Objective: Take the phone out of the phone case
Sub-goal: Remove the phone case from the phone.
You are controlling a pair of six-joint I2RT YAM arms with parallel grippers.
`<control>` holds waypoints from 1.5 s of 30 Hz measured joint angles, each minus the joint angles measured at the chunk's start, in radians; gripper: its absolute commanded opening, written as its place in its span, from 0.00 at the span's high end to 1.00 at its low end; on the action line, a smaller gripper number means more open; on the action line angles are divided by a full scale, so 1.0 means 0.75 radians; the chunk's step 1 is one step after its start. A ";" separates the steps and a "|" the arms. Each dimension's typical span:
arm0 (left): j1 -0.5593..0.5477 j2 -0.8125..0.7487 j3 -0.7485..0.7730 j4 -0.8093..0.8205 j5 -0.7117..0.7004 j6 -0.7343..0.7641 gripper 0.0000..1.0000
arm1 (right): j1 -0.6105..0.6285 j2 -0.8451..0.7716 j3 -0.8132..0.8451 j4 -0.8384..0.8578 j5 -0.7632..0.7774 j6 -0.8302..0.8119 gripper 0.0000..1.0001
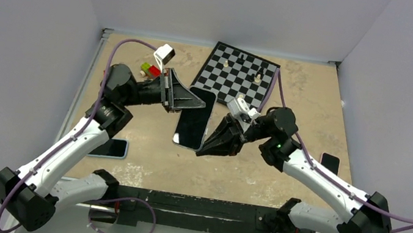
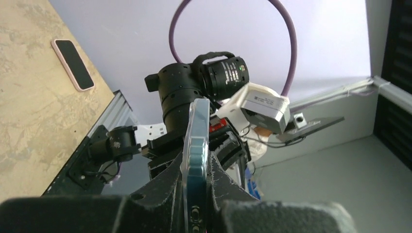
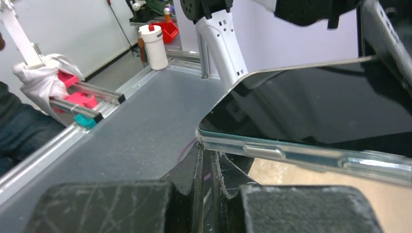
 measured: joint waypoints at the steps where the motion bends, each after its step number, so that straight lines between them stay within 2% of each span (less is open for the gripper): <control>1: 0.000 -0.014 -0.013 0.004 -0.028 -0.026 1.00 | 0.006 0.018 0.026 -0.003 -0.009 -0.033 1.00; 5: 0.000 -0.045 -0.046 -0.015 -0.129 -0.081 1.00 | 0.011 0.059 0.077 -0.046 0.015 -0.123 1.00; 10: -0.037 -0.108 -0.085 -0.044 -0.151 -0.078 1.00 | -0.016 0.073 0.094 -0.179 0.487 -0.196 1.00; 11: -0.046 -0.123 -0.093 -0.052 -0.157 -0.059 1.00 | -0.022 0.069 0.093 -0.199 0.563 -0.198 0.96; 14: -0.052 -0.170 -0.101 -0.108 -0.211 0.029 1.00 | -0.026 0.020 0.067 -0.277 0.671 -0.201 0.68; 16: -0.052 -0.212 -0.101 -0.153 -0.277 0.105 1.00 | -0.026 -0.037 0.027 -0.333 0.696 -0.193 0.59; 19: -0.052 -0.279 -0.101 -0.216 -0.370 0.232 1.00 | -0.033 -0.128 -0.062 -0.370 0.702 -0.140 0.52; 22: -0.052 -0.329 -0.103 -0.246 -0.448 0.320 1.00 | -0.064 -0.191 -0.171 -0.306 0.644 0.017 0.47; 28: -0.052 -0.390 -0.167 -0.243 -0.579 0.386 1.00 | -0.086 -0.140 -0.338 0.161 0.486 0.485 0.47; 32: -0.052 -0.389 -0.175 -0.248 -0.631 0.384 1.00 | -0.068 -0.081 -0.355 0.399 0.415 0.643 0.47; 36: -0.052 -0.385 -0.189 -0.219 -0.640 0.343 1.00 | -0.044 -0.066 -0.355 0.482 0.381 0.667 0.49; 45: -0.052 -0.293 -0.245 -0.091 -0.583 0.194 1.00 | -0.034 0.079 -0.293 0.582 0.332 0.693 0.61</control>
